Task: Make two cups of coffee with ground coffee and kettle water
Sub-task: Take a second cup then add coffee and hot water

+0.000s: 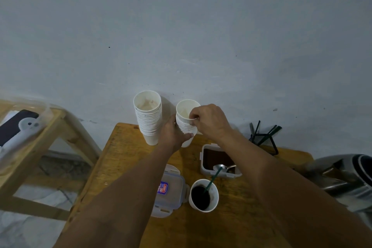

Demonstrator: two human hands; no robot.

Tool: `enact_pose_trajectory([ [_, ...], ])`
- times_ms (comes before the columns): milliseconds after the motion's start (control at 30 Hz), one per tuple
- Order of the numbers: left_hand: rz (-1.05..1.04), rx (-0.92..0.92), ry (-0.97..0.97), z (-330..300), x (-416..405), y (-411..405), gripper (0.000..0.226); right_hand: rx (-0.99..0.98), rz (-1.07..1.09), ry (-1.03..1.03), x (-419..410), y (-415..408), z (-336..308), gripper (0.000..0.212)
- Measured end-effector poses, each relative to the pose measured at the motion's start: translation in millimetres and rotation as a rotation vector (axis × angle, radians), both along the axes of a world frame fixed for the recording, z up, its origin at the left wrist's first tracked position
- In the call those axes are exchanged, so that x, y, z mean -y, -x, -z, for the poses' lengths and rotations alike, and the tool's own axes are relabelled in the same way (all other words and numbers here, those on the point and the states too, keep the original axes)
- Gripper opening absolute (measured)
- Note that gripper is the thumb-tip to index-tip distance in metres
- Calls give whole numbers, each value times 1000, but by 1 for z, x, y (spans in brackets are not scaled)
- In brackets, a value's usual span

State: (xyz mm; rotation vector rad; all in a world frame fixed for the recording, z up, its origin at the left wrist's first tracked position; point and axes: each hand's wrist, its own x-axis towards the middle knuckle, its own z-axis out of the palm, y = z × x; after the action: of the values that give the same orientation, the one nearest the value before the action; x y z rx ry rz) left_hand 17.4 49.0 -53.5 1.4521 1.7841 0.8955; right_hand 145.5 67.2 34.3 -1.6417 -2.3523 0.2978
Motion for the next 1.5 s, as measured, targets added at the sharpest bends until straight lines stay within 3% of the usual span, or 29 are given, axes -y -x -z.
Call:
enact_pose_trajectory([
  [233, -14, -39, 33, -7, 5, -4, 85, -167, 19, -128, 8, -15, -27, 17],
  [400, -23, -125, 210, -8, 13, -9, 86, -284, 82, -151, 24, -41, -38, 15],
  [567, -40, -119, 411, -22, 24, -19, 41, -304, 163, -122, 48, -73, -38, 15],
  [733, -20, -96, 367, -35, 35, -29, 15, -347, 191, -103, 57, -82, -35, 16],
  [900, -26, -58, 318, -46, 47, -24, 37, -378, 149, -118, 50, -55, -29, 16],
  [1067, -96, 21, 299, -50, 51, -4, 26, -372, 135, -140, 42, -25, -29, 18],
  [1200, -146, 65, 287, -46, 49, 10, 45, -288, 116, -203, 29, -8, -46, 17],
  [1300, -160, 68, 324, -42, 49, 18, 57, -246, 109, -132, 18, 2, -44, 18],
  [1500, -250, 108, 360, -33, 50, 42, 56, -176, 100, -28, 15, 14, -22, 16],
])
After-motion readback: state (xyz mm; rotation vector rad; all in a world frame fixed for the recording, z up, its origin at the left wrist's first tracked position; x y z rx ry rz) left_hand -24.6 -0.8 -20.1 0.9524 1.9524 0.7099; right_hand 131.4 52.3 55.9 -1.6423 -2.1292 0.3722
